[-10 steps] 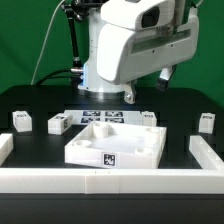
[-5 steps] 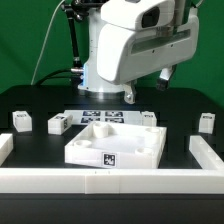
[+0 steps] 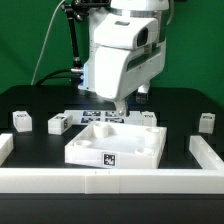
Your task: Assemble one leg
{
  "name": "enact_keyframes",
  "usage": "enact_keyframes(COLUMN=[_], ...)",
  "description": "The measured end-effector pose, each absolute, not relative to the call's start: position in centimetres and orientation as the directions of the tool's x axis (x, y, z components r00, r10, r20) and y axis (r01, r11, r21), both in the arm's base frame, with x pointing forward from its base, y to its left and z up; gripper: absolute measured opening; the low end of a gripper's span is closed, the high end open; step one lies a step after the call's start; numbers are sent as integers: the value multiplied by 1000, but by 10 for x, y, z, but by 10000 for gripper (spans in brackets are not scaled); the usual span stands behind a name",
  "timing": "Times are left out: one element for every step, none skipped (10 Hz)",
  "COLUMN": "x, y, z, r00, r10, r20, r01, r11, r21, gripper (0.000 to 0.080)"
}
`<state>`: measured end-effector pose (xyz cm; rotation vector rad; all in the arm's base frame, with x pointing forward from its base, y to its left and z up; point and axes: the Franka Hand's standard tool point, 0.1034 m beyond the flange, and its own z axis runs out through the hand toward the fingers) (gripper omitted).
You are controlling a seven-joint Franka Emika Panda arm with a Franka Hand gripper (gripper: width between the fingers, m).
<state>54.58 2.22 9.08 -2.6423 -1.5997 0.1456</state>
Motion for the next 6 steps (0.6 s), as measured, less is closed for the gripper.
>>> enact_keyframes(x=[543,543,543,543,543,542], y=[19,19,19,19,19,17], z=[87,87,86,86,86,82], r00=[439,445,445,445,440,401], r10=[897,894,894,894,896,916], r20=[-50,-52,-52,-52,-51,-30], r01=[893,889,889,889,892,913], r11=[-441,-448,-448,-448,-443,-402], r21=[-92,-92,-92,-93,-92,-67], gripper=[650,650,650,650,650,650])
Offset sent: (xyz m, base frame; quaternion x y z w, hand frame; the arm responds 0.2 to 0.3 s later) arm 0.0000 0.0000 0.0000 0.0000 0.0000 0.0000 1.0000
